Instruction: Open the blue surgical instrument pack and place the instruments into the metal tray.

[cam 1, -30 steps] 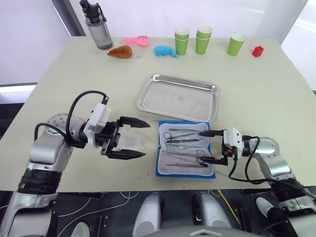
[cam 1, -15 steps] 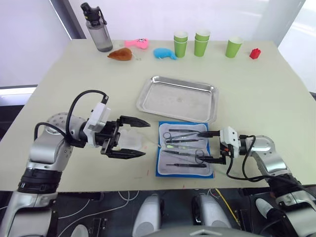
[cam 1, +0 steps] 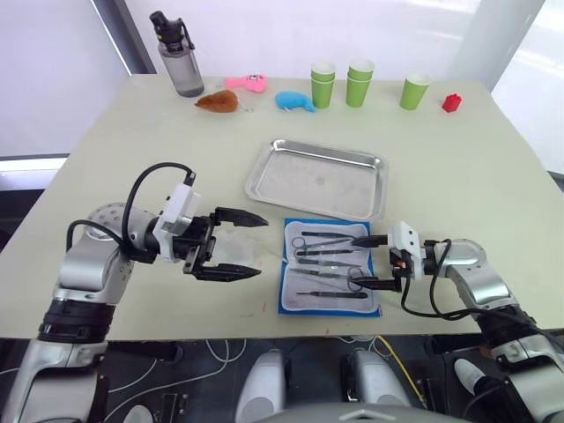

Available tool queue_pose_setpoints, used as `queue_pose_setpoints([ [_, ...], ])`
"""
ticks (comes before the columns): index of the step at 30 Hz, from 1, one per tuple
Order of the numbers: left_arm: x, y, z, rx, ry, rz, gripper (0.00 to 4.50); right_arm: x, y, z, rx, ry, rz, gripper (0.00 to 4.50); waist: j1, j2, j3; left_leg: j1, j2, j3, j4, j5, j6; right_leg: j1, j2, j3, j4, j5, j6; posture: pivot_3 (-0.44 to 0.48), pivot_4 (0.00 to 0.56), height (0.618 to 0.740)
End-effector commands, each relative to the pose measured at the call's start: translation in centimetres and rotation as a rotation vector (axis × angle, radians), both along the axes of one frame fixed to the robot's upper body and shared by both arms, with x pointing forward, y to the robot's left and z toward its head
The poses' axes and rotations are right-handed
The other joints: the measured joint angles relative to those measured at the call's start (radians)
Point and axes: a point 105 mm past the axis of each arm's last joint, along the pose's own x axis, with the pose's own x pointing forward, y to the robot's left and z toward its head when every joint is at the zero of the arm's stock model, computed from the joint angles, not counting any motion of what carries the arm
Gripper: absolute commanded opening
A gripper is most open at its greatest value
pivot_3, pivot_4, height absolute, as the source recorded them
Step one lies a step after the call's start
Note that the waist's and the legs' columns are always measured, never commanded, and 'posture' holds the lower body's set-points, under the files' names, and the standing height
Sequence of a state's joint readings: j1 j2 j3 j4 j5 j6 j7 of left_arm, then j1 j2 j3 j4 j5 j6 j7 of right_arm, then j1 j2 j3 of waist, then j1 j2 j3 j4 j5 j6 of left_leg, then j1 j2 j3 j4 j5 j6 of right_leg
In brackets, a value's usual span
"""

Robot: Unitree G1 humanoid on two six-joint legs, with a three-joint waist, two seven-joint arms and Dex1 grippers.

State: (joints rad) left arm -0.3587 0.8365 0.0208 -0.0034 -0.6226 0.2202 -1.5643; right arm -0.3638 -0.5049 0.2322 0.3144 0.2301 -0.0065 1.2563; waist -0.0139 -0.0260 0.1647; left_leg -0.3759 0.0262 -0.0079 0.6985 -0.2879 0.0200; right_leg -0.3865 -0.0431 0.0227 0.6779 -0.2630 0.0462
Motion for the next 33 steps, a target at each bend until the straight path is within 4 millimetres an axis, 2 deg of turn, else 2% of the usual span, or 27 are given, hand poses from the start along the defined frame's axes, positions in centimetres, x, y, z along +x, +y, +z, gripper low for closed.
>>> queue_pose_setpoints([
  [1, -0.3, 0.1, 0.4, 0.006, -0.035, -0.040, 4.50, -1.8, -1.7, -5.5, -0.180, 0.188, -0.038, 4.39, 0.000, 0.000, 0.000, 0.000, 0.000, 0.000, 0.000, 0.000, 0.000, 0.000, 0.000, 0.000, 0.000, 0.000, 0.000, 0.000, 0.150, 0.734],
  [11, 0.6, 0.7, 0.5, 0.040, -0.059, -0.006, 4.50, -1.6, -1.3, -5.6, -0.176, 0.152, -0.026, 4.39, 0.000, 0.000, 0.000, 0.000, 0.001, 0.000, 0.000, 0.000, 0.000, 0.000, 0.000, 0.000, 0.000, 0.000, 0.000, 0.000, 0.150, 0.734],
  [15, 1.8, 0.7, 0.1, 0.099, -0.079, 0.029, 4.50, -1.7, -1.3, -5.7, -0.176, 0.151, -0.026, 4.39, -0.001, 0.000, 0.000, 0.000, 0.001, 0.001, 0.000, 0.000, 0.000, 0.000, 0.000, 0.000, 0.000, 0.000, 0.000, 0.000, 0.150, 0.734],
  [20, 3.8, -0.1, -0.7, 0.132, -0.075, 0.019, 4.50, -1.5, -1.2, -5.8, -0.168, 0.151, -0.032, 4.39, -0.001, -0.001, -0.001, 0.001, 0.000, 0.001, 0.000, 0.000, 0.000, 0.000, 0.001, 0.000, 0.000, 0.001, -0.002, 0.000, 0.150, 0.734],
  [21, 4.2, -0.4, -1.1, 0.140, -0.070, 0.012, 3.98, -1.5, -1.1, -5.8, -0.166, 0.151, -0.033, 4.50, -0.001, -0.002, -0.002, 0.001, 0.000, 0.001, 0.000, 0.000, 0.000, 0.000, 0.002, 0.000, 0.000, 0.001, -0.002, 0.000, 0.150, 0.734],
  [22, 4.6, -0.7, -1.3, 0.149, -0.077, 0.007, 3.78, -1.5, -1.1, -5.8, -0.165, 0.151, -0.033, 4.50, -0.001, -0.002, -0.002, 0.001, 0.000, 0.001, 0.000, 0.000, 0.000, 0.000, 0.002, 0.001, 0.000, 0.001, -0.002, 0.000, 0.150, 0.734],
  [23, 4.9, -0.9, -1.5, 0.151, -0.089, 0.003, 3.35, -1.5, -1.0, -5.8, -0.164, 0.151, -0.034, 4.50, -0.002, -0.002, -0.002, 0.001, 0.001, 0.001, 0.000, 0.000, 0.000, 0.000, 0.003, 0.001, 0.000, 0.001, -0.002, 0.000, 0.150, 0.734],
  [25, 5.8, -1.6, -1.6, 0.147, -0.099, 0.007, 2.20, -1.4, -1.0, -5.8, -0.163, 0.150, -0.035, 4.50, -0.004, -0.002, -0.002, 0.001, 0.002, 0.001, 0.000, 0.000, 0.000, 0.000, 0.004, 0.002, 0.000, 0.001, -0.002, 0.000, 0.150, 0.734],
  [26, 6.2, -2.1, -1.8, 0.160, -0.100, 0.004, 1.89, -1.4, -1.0, -5.8, -0.162, 0.150, -0.036, 4.50, -0.004, -0.002, -0.002, 0.001, 0.002, 0.001, 0.000, 0.000, 0.000, 0.000, 0.005, 0.002, 0.000, 0.001, -0.002, 0.000, 0.150, 0.734],
  [33, 8.1, -4.5, -3.1, 0.213, -0.114, -0.026, 1.89, -1.1, -0.7, -5.8, -0.154, 0.140, -0.046, 4.50, -0.008, -0.003, -0.003, 0.001, 0.005, 0.002, 0.000, 0.000, 0.000, 0.000, 0.009, 0.003, -0.001, 0.002, -0.004, 0.000, 0.150, 0.734],
])
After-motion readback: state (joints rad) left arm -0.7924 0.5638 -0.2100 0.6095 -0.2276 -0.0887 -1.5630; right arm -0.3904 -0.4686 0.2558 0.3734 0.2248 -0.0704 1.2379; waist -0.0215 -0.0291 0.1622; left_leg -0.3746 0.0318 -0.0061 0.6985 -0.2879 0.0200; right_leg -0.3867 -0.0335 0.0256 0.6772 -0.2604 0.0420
